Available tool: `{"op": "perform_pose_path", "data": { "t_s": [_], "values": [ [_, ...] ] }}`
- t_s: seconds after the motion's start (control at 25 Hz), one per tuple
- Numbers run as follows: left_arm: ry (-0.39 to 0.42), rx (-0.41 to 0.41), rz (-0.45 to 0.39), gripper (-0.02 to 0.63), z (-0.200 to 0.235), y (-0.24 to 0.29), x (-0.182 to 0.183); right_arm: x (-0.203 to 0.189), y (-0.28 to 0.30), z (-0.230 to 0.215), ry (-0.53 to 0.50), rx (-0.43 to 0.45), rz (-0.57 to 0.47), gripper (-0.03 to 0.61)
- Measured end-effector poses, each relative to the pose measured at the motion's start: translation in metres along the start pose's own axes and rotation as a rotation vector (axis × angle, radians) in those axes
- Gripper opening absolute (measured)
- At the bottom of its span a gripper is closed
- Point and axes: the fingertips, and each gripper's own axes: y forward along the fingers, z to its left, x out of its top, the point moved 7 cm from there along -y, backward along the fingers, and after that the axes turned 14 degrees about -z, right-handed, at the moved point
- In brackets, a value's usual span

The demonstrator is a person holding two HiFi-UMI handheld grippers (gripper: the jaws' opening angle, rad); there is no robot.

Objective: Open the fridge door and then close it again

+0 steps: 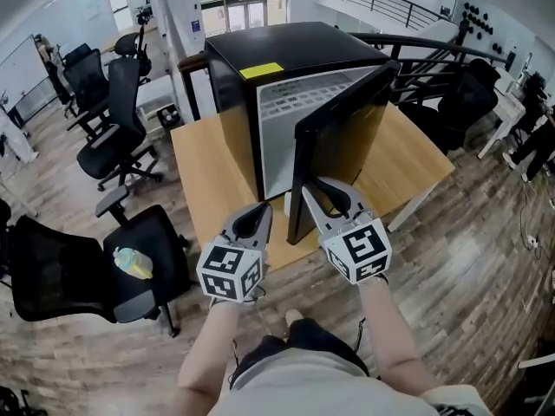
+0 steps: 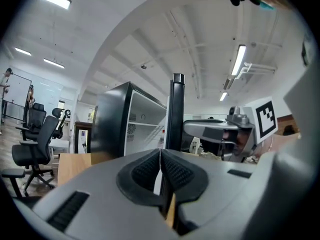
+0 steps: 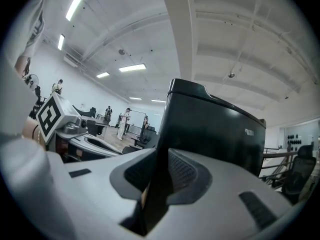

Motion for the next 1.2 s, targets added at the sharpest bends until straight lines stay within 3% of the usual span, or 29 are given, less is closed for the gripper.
{"op": "perform_pose_path", "data": {
  "t_s": [0.24,0.64,1.2],
  "values": [
    [0.019,0.070,-0.010,0.009,0.028,0.012,0.002,-0.012,0.040,-0.008,0.022,0.051,-0.032,0.014],
    [0.022,0.143,-0.028,0.009,0.055,0.037,0.003,-0.033,0.096,-0.022,0.038,0.131,-0.016,-0.006],
    [0.023,0.190,-0.013,0.009,0.079,0.052,-0.003,-0.054,0.129,-0.040,0.092,0.130,-0.019,-0.002]
  ]
}}
